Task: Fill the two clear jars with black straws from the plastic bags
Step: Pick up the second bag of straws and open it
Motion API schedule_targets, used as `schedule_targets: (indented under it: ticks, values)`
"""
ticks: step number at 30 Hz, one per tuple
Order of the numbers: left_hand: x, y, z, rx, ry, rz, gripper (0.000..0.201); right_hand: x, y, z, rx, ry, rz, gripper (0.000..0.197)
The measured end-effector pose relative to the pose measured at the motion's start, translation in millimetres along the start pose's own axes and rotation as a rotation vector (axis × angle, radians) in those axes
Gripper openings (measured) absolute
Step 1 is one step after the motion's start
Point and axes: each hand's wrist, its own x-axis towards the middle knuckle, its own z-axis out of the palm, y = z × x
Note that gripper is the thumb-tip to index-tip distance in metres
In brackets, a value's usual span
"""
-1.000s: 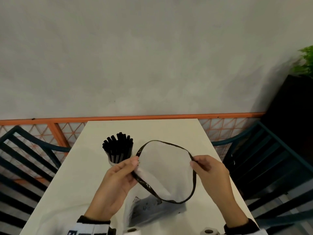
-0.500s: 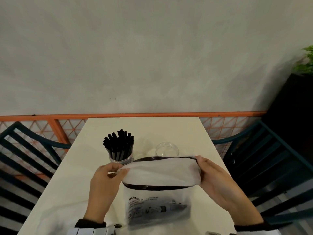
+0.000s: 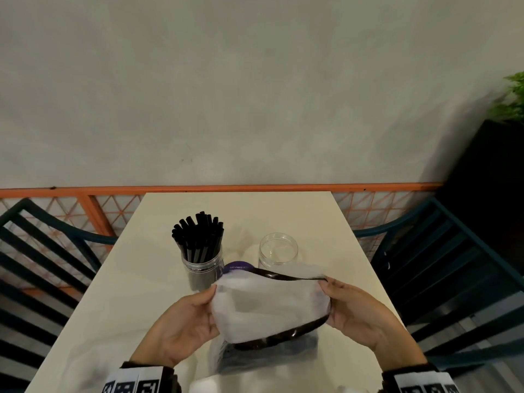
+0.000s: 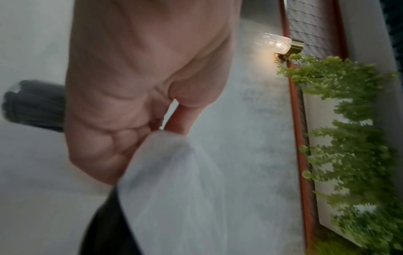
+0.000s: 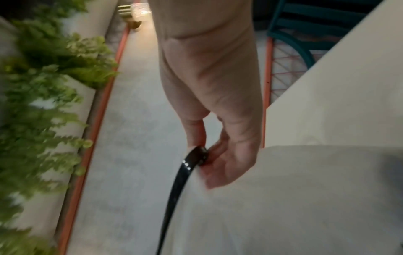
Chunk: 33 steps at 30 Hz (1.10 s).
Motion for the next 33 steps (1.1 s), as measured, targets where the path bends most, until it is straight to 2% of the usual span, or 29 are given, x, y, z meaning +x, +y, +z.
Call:
schedule_targets:
  ticks: [2, 5, 8, 10, 12, 16, 19, 20, 22, 24, 27, 30, 33]
  values:
    - [0.7, -1.6, -0.3, -0.018, -0.004, -0.034, 0.027, -0.9, -2.2, -1.3, 0.075, -0.044, 0.056, 0.031]
    - [2.6, -4.9, -0.8, -0.057, -0.005, -0.034, 0.028, 0.8, -2.4, -9.2, 0.245, -0.072, 0.097, 0.056]
    - [4.6, -7.3, 0.5, -0.103, -0.016, 0.009, 0.028, 3.8, -0.5, -8.7, 0.365, -0.095, 0.091, 0.05]
    - [3.7, -7.9, 3.2, -0.112, -0.037, 0.045, 0.03, 4.6, 2.6, -8.2, 0.347, -0.028, 0.037, 0.037]
    - [3.8, -11.2, 3.4, -0.007, -0.043, 0.112, 0.028, 3.6, 5.2, -6.2, 0.21, 0.037, -0.061, 0.024]
    - [7.3, -17.2, -2.9, 0.246, 0.117, 0.237, 0.037, 3.0, 13.2, -11.6, -0.329, 0.169, -0.152, 0.042]
    - [5.1, -15.5, -0.6, 0.488, 0.268, 0.331, 0.034, 2.8, 13.6, -14.5, -0.847, 0.394, -0.267, 0.025]
    - [4.6, -15.1, -1.1, 0.588, 0.327, 0.37, 0.031, 1.6, 13.0, -14.5, -0.943, 0.439, -0.324, 0.016]
    - [4.4, -15.0, -4.4, 0.757, 0.427, 0.447, 0.02, 2.3, 12.6, -16.5, -1.0, 0.446, -0.389, 0.012]
    - [4.9, -15.1, -7.7, 0.807, 0.449, 0.49, 0.01, 2.3, 12.0, -15.9, -0.862, 0.382, -0.382, 0.015]
    - [7.0, -18.9, -5.9, 0.721, 0.309, 0.439, 0.014, 2.1, 10.7, -8.8, -0.525, 0.217, -0.267, 0.019]
    - [8.0, -24.7, 3.4, 0.464, 0.113, 0.273, 0.024, 2.7, 11.2, -3.5, -0.321, 0.107, -0.143, 0.021]
    - [8.2, -26.3, 5.6, 0.225, 0.006, 0.112, 0.026, 3.3, 8.8, -4.4, -0.116, 0.062, -0.044, 0.023]
